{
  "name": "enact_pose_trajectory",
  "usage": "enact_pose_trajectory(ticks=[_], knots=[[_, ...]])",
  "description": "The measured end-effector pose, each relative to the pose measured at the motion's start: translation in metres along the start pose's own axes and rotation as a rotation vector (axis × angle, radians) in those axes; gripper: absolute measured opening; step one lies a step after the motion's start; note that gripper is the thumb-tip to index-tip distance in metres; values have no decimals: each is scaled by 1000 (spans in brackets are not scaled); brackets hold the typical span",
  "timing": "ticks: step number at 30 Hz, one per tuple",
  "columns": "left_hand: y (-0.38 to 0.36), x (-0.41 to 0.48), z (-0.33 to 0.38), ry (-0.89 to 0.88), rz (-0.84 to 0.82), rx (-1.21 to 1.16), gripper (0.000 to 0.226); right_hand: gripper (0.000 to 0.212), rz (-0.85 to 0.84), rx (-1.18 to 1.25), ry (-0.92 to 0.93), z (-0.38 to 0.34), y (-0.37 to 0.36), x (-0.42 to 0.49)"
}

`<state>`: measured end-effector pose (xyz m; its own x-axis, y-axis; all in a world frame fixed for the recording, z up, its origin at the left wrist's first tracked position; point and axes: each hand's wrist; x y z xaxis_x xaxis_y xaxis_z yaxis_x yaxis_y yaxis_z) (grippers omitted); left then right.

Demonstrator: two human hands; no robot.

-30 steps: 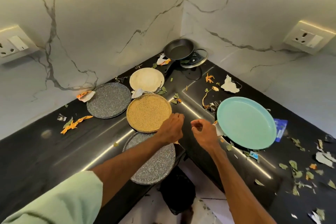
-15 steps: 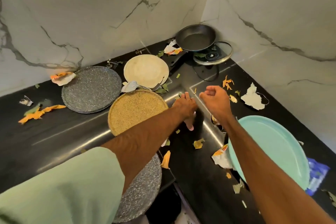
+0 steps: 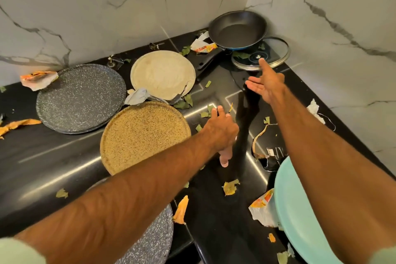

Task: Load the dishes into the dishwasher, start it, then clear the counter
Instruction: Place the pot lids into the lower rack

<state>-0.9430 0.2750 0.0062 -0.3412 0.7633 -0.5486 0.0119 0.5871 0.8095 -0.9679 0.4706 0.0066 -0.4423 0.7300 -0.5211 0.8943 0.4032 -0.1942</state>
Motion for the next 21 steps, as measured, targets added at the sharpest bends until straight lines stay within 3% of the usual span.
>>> enact_pose_trajectory(ticks=[6,13,21], knots=[[3,16,6,-4,-109,-29,127,34,-8,53,46,-14,-1,12],[13,22,15,12,-206,11,130,36,54,162,46,2,20,-30],[14,-2,3,10,-79,-24,117,32,102,226,-2,27,51,-122]])
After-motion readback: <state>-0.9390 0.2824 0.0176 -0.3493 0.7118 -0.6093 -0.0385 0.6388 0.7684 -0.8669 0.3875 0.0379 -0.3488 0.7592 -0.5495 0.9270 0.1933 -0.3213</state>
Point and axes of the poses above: each hand's wrist, its own x-axis towards the middle knuckle, its own y-axis out of the back of the hand, z = x × y, and after that the axes turned 13 degrees about x, right-handed
